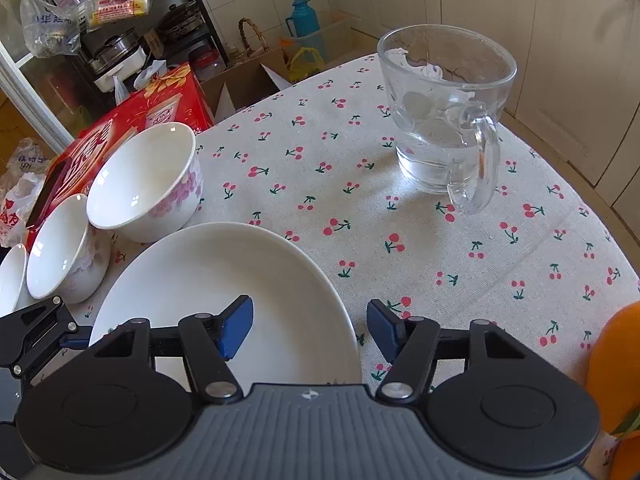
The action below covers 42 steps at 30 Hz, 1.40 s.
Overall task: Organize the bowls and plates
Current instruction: 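Close the right tool on the flower-print plate's rim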
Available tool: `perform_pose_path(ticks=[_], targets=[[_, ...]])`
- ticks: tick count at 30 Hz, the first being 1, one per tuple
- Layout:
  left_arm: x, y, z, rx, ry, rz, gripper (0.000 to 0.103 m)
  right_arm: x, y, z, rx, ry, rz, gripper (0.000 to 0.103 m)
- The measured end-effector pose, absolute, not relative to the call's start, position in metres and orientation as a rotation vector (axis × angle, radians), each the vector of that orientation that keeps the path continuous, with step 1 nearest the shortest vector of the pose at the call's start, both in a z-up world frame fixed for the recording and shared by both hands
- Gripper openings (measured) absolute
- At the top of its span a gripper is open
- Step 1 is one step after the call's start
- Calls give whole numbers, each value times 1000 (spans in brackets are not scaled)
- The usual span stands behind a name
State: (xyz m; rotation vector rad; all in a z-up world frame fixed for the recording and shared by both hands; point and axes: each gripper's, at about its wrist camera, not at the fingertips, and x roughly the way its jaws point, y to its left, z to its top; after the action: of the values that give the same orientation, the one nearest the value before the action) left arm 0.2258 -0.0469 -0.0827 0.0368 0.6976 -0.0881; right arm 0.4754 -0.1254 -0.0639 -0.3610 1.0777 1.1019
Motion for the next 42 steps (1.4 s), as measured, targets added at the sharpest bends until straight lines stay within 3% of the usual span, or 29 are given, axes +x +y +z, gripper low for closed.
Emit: perform_pose_path(ticks=[42], targets=[[180, -48, -65, 205, 742, -242, 83, 410, -174, -45, -227, 1135, 1153, 66]])
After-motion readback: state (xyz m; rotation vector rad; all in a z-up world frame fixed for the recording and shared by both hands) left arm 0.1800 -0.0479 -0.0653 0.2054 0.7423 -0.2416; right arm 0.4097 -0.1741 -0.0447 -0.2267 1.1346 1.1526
